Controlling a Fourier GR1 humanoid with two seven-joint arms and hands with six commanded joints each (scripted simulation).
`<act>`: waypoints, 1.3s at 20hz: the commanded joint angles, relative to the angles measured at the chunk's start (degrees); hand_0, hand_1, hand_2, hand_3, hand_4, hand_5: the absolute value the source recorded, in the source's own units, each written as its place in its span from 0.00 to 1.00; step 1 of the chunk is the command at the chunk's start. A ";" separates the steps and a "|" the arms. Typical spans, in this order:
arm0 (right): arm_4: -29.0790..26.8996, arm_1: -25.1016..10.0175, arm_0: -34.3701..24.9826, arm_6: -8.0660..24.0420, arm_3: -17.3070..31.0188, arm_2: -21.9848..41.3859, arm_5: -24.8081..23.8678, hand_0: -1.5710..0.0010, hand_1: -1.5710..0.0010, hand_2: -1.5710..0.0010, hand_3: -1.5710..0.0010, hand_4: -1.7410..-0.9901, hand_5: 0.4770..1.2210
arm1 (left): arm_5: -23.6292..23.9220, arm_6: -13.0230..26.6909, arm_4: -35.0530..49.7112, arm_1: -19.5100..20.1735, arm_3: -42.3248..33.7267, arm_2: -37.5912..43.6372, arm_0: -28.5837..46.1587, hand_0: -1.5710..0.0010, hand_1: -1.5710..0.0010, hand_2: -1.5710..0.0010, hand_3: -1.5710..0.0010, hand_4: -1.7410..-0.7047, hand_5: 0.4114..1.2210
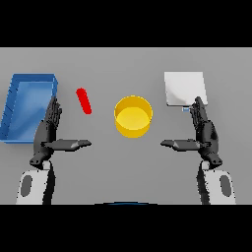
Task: Pick up the red beaker and tilt it to pour out 1 green nut into yellow bowl. Pick up the yellow bowl and place it on the metallic measuring scale.
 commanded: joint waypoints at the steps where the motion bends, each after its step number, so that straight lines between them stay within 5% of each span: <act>1: 0.02 0.05 -0.11 0.07 0.06 0.01 -0.09 1.00 1.00 1.00 1.00 0.75 0.13 | 0.08 0.01 -0.02 -0.06 -0.02 -0.05 0.00 1.00 1.00 1.00 1.00 0.52 0.33; 6: 0.45 0.35 -0.60 0.35 0.08 0.25 -0.57 1.00 1.00 1.00 1.00 0.75 0.13 | 0.30 -0.01 -0.45 -0.61 0.31 -0.47 0.38 1.00 1.00 1.00 1.00 0.52 0.33; 8: 7.31 -2.95 1.41 -2.44 -1.72 2.92 -1.56 1.00 1.00 1.00 1.00 0.75 0.13 | -0.81 -1.95 -4.09 1.80 -4.12 -3.51 3.16 1.00 1.00 1.00 1.00 0.52 0.33; 12: 10.04 -4.42 1.91 -1.98 -3.82 4.68 -1.23 1.00 1.00 1.00 1.00 0.73 0.14 | -1.41 0.15 -5.85 2.48 -6.77 -5.57 5.15 1.00 1.00 1.00 1.00 0.52 0.32; 17: 7.26 -3.81 2.03 -2.02 -4.08 4.32 0.48 1.00 1.00 1.00 1.00 0.64 0.17 | -1.16 2.31 -6.77 2.94 -6.96 -5.83 4.26 1.00 1.00 1.00 1.00 0.55 0.30; 26: 5.71 -4.98 0.96 -3.64 -2.87 3.38 2.37 1.00 1.00 1.00 1.00 0.60 0.19 | 1.75 1.85 -9.15 1.71 8.05 -3.21 -7.54 1.00 1.00 1.00 1.00 0.51 0.31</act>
